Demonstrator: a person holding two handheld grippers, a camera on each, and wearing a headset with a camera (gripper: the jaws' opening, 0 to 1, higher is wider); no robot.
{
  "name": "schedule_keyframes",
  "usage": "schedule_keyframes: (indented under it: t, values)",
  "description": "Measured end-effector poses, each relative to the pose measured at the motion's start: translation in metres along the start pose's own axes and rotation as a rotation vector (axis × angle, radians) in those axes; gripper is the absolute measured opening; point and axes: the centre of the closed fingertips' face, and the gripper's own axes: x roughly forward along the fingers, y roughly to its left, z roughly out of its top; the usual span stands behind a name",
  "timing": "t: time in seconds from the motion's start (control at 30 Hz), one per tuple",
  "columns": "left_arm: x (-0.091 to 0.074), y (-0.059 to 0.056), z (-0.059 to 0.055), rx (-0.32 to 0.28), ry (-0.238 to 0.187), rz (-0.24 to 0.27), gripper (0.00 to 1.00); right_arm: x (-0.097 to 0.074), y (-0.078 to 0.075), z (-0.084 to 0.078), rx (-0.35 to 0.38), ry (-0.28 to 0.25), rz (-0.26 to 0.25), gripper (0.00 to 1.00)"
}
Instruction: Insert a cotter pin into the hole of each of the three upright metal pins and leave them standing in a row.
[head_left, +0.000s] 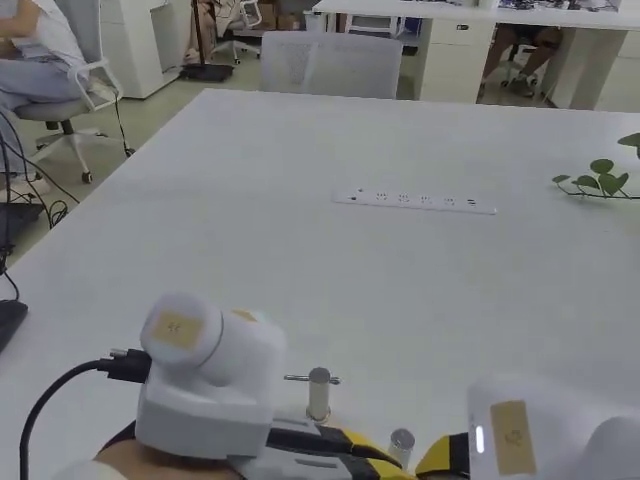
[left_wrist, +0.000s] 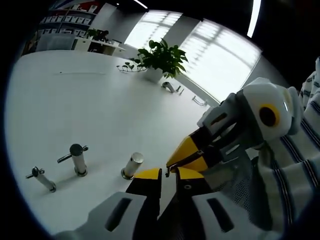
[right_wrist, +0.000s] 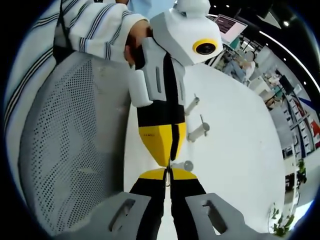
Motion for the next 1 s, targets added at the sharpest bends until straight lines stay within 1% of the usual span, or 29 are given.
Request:
schedule_keyframes:
  t: [0.3,0.47,0.57,1.0]
  values:
    - [-0.0006,0.0000,0.0013,0.001,0.001,0.003,0.04,-0.0007,0.0007,0.0009,-0.016,0.004,-0.007,0.03]
    - [-0.0008,-0.0005,0.0002,0.009,0.010,0.003,0.03,-0.0016,0.0003,0.0029,-0.023,-0.002,-0.013,0.03]
    - [-0.0001,-0.0020,-0.0005,0.012,0.015,0.000,0.02,-0.0019,0.0002,0.0036,-0.028,-0.002,-0.016,0.03]
    - [0.0000,-0.0019,-0.0022,0.026,0.025,-0.005,0.02,-0.0023,0.0007,0.0043,-0.032,-0.001,-0.019,0.03]
